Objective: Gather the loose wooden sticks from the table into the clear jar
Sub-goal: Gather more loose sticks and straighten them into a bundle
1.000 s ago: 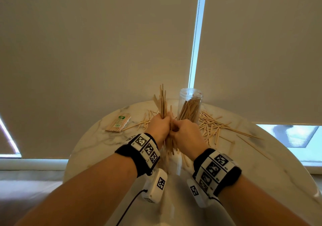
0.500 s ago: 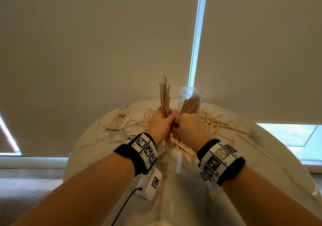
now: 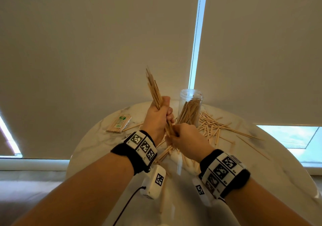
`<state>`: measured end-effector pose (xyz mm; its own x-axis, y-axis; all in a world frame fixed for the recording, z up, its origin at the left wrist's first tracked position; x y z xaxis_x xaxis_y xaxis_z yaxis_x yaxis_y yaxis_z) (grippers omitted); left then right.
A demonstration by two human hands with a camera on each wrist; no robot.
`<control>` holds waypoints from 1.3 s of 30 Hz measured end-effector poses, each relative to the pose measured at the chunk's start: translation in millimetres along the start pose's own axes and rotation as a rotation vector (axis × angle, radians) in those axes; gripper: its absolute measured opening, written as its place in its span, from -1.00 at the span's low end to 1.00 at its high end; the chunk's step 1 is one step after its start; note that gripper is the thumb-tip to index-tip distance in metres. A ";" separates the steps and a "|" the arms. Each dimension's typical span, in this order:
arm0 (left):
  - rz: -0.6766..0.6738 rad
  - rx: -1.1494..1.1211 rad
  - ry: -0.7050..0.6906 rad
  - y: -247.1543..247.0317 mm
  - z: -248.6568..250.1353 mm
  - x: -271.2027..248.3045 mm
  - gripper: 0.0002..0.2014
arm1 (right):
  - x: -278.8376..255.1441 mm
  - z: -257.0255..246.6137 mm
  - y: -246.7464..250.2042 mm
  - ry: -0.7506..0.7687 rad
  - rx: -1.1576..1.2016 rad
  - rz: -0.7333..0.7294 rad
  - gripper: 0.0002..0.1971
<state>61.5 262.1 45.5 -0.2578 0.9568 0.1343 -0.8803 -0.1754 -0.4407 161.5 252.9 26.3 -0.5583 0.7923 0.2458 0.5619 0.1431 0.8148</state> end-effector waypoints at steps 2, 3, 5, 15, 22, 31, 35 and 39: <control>-0.015 0.037 0.015 0.1 -4.0 2.3 -0.73 | -2.3 -1.2 2.7 0.009 0.016 0.031 -0.83; -0.010 0.062 0.019 2.2 -4.6 2.7 -0.69 | -3.2 -0.6 -0.7 0.007 0.019 -0.003 -0.82; 0.021 0.144 0.012 10.2 -4.1 5.1 -0.60 | -5.0 2.5 -9.7 -0.021 0.063 -0.127 -0.63; -0.178 0.694 0.055 -7.7 -12.2 19.4 -0.65 | 18.0 -7.7 135.5 0.050 0.338 0.474 -0.41; -0.233 1.029 -0.111 -43.4 -11.4 23.2 -0.61 | 64.3 -16.7 106.7 0.054 -0.047 0.137 -0.57; -0.171 0.865 -0.138 -44.1 -12.3 48.9 -0.84 | 71.0 -7.6 86.6 0.082 0.226 0.219 -0.52; 0.015 0.382 -0.174 -2.6 15.0 69.6 -0.66 | 57.0 18.2 102.3 0.025 0.382 0.275 -0.39; 0.127 -0.235 -0.170 20.3 26.0 80.3 -0.71 | 51.5 45.6 46.2 -0.093 0.229 -0.092 -0.19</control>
<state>12.6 329.4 70.4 -0.4398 0.8749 0.2030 -0.7259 -0.2131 -0.6539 186.5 327.4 52.7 -0.5605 0.8196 0.1183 0.6411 0.3391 0.6884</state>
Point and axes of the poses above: each hand's wrist, its own x-axis towards the middle knuckle, its own y-axis out of the back of the hand, z = x × y, the point moved 10 cm from there along x, towards the middle knuckle, and after that the axes turned 5 degrees about y, right-handed, at the moved point
